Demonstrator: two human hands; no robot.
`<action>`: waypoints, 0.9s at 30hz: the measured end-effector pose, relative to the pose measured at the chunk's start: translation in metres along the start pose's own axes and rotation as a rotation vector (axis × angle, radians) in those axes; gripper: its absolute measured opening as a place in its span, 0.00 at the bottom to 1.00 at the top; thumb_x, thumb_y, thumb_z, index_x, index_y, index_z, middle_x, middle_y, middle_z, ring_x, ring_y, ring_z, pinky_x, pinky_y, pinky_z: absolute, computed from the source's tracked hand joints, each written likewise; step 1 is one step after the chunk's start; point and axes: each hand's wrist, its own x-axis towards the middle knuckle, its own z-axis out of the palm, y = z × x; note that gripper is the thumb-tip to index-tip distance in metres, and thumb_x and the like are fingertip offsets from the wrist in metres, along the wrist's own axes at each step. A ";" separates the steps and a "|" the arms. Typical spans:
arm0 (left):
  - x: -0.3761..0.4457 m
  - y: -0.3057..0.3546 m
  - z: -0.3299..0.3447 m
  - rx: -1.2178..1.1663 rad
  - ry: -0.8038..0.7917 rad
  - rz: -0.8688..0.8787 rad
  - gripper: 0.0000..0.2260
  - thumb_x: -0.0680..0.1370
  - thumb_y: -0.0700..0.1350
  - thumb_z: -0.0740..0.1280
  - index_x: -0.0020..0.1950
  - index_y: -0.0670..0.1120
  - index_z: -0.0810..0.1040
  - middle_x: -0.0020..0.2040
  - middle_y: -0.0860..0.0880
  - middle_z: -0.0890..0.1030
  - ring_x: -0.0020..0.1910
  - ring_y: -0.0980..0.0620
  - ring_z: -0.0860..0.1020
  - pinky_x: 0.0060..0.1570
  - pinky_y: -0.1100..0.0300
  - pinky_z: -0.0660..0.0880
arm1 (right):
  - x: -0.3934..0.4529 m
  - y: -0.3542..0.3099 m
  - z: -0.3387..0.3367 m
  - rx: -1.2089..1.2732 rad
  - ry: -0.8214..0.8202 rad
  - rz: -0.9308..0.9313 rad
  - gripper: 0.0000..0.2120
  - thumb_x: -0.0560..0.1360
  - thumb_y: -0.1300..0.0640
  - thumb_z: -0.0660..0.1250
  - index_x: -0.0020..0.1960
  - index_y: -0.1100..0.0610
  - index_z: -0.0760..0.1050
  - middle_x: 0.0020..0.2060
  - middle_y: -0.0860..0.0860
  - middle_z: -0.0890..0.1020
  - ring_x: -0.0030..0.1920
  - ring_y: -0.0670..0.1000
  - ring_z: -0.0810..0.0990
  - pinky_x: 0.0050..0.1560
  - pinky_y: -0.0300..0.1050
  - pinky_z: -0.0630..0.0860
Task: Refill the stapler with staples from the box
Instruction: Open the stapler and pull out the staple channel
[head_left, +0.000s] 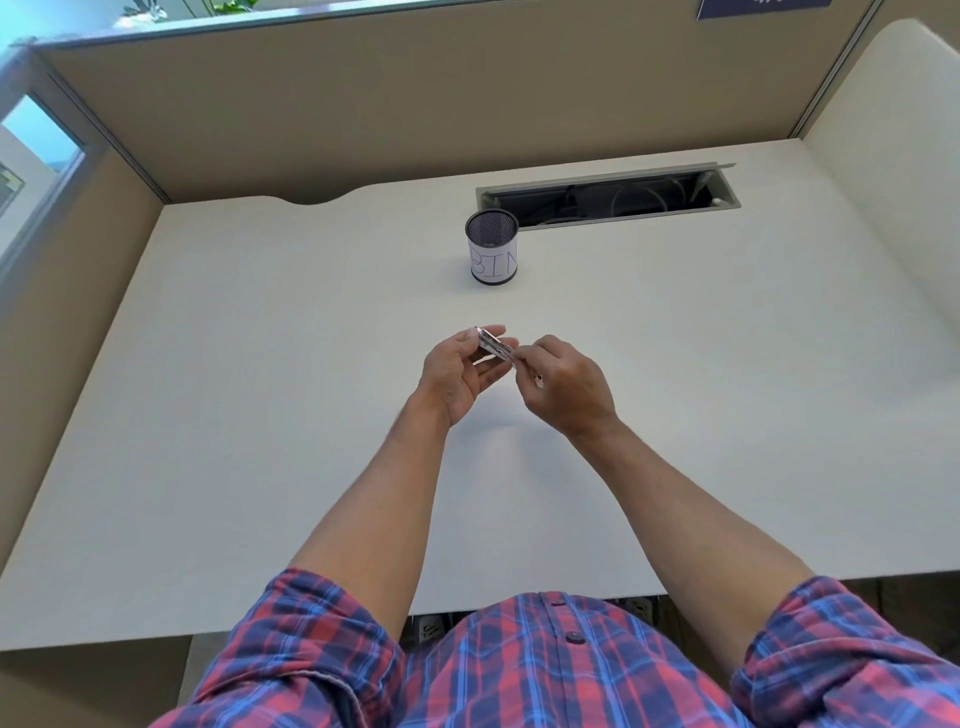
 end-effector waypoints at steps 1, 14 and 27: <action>0.000 0.000 -0.001 -0.011 0.009 -0.010 0.17 0.87 0.43 0.55 0.58 0.37 0.81 0.51 0.38 0.86 0.51 0.41 0.86 0.51 0.53 0.83 | 0.002 0.000 -0.001 -0.010 0.000 -0.029 0.02 0.73 0.64 0.72 0.45 0.60 0.83 0.34 0.53 0.79 0.32 0.57 0.77 0.24 0.48 0.75; -0.002 -0.002 -0.003 -0.124 0.064 -0.057 0.14 0.87 0.40 0.55 0.57 0.35 0.79 0.50 0.35 0.85 0.46 0.40 0.87 0.45 0.54 0.84 | 0.008 -0.001 0.002 0.093 -0.080 0.133 0.05 0.78 0.55 0.70 0.52 0.54 0.82 0.37 0.48 0.84 0.36 0.54 0.81 0.37 0.48 0.78; -0.003 0.002 -0.016 0.223 0.141 0.062 0.05 0.81 0.35 0.67 0.54 0.41 0.80 0.50 0.41 0.84 0.47 0.43 0.86 0.47 0.55 0.83 | 0.004 0.012 0.003 0.076 -0.249 0.220 0.08 0.82 0.51 0.64 0.51 0.51 0.81 0.38 0.48 0.82 0.38 0.54 0.77 0.38 0.49 0.77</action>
